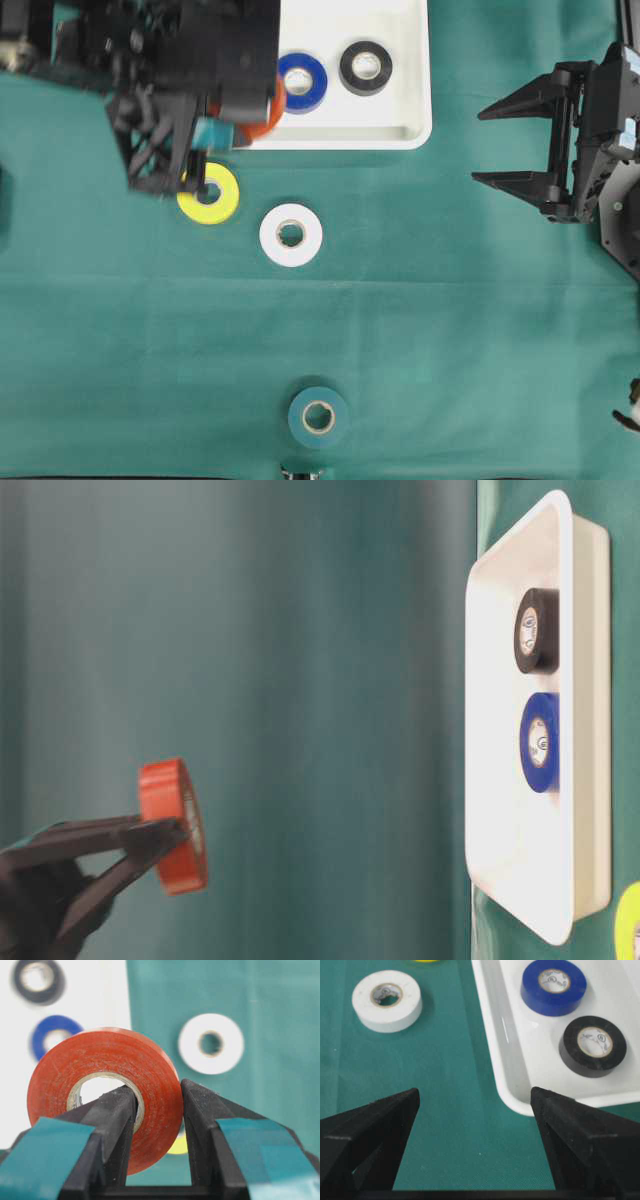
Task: Pick up the tape from a random location and place it into the white case.
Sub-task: 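Carry the red-orange roll with the left gripper to the tray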
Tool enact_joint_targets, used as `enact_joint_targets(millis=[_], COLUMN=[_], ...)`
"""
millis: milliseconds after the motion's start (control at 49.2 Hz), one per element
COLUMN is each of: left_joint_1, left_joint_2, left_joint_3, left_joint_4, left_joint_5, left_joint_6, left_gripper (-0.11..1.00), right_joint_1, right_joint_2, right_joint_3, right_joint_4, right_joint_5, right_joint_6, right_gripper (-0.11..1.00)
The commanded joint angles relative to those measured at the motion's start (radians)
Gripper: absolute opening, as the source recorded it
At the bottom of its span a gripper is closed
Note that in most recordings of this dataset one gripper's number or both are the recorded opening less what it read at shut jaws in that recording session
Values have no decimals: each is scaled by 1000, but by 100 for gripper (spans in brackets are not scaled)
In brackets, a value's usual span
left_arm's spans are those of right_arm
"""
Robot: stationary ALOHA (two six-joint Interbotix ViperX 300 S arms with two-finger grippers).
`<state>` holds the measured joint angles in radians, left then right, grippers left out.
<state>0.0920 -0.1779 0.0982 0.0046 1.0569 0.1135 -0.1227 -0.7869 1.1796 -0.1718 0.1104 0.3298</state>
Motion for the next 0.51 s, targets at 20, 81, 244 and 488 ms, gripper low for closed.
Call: enact_joint_targets(millis=[20,81,244,488], left_joint_1=[63,103,202,250], left_joint_2=[-2,3,8,8], left_joint_3=[-20,-20,-20,-14], left_joint_4=[3,3,3,3], left_joint_5=[-15,-18,-28,-31], left_joint_6=[15,25,66,77], left_gripper=[24,24,24,24], right_joint_1=[-2,-2,-2,-3], right_joint_2=[-2,-2,0,-2], right_joint_3=[-28,-28,-28,-29], right_joint_4=[-6,-6,-6,-6], right_joint_5=[-3,-3,-2,2], right_joint_6=[0,0,0,0], right_gripper=[89,90,89,89])
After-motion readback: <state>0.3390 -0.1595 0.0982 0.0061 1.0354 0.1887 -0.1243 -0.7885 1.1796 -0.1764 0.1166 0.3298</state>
